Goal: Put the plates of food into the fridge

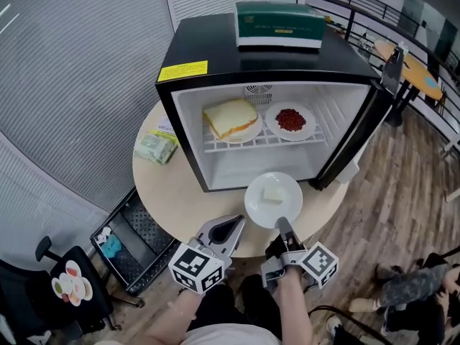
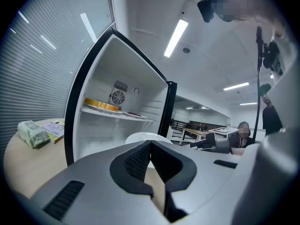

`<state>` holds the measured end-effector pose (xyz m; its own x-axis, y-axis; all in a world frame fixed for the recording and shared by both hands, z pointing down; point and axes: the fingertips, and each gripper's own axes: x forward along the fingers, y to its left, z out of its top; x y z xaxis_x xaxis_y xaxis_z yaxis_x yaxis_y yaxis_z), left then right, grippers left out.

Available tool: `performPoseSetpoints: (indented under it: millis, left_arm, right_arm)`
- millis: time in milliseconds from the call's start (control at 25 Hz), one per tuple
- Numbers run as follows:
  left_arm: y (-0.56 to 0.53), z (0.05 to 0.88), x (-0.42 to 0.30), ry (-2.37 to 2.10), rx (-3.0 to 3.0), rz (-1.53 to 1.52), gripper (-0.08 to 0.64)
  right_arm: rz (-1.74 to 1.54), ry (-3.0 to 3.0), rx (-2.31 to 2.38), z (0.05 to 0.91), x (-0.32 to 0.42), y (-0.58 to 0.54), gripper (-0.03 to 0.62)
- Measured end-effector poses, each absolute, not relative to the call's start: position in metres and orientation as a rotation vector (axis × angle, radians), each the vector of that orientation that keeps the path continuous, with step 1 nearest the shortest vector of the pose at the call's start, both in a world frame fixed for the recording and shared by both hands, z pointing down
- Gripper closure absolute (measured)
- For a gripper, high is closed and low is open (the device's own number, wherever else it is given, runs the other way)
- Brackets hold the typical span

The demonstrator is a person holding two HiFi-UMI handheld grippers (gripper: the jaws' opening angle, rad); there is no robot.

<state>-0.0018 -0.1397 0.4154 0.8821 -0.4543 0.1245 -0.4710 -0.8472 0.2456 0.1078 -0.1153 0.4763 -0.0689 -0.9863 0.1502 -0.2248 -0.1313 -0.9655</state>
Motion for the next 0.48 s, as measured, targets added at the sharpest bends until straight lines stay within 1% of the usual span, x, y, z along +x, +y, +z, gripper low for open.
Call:
performPoseSetpoints:
  millis: [480]
  left_arm:
    - [-0.185,0.433,0.023,-0.858,2.730,0.109,0.555]
  right_arm:
    - [-1.372,1.421,-1.402,0.500,0.133,-0.181,0.575]
